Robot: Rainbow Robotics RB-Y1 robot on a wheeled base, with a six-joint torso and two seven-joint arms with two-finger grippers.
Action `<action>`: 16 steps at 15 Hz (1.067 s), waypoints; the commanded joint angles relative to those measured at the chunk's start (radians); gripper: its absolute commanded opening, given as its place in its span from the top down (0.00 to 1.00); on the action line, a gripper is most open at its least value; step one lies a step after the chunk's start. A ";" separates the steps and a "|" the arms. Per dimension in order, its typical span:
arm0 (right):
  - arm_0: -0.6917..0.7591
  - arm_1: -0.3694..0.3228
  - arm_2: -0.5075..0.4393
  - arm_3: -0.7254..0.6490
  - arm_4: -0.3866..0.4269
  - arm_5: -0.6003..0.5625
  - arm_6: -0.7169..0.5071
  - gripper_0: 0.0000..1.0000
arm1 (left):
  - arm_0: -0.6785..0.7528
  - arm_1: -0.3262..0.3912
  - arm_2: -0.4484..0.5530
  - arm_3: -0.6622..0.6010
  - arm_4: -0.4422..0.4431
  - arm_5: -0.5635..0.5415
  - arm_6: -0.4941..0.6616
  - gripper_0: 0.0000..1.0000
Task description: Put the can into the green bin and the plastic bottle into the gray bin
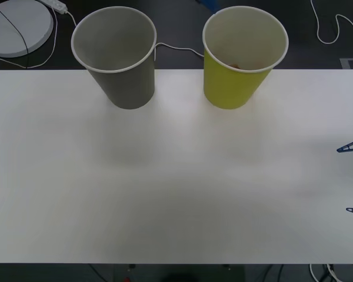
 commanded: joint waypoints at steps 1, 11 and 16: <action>0.000 0.000 0.000 0.000 0.000 0.000 0.000 0.00 | 0.100 0.142 0.047 -0.143 0.034 -0.014 -0.010 0.00; 0.000 0.000 0.000 0.000 0.000 0.000 0.000 0.00 | 0.295 0.601 0.063 -0.429 0.380 0.002 -0.211 0.00; 0.000 0.000 0.000 0.000 0.000 0.000 0.000 0.00 | 0.560 0.680 0.253 -0.439 0.502 -0.029 -0.464 0.00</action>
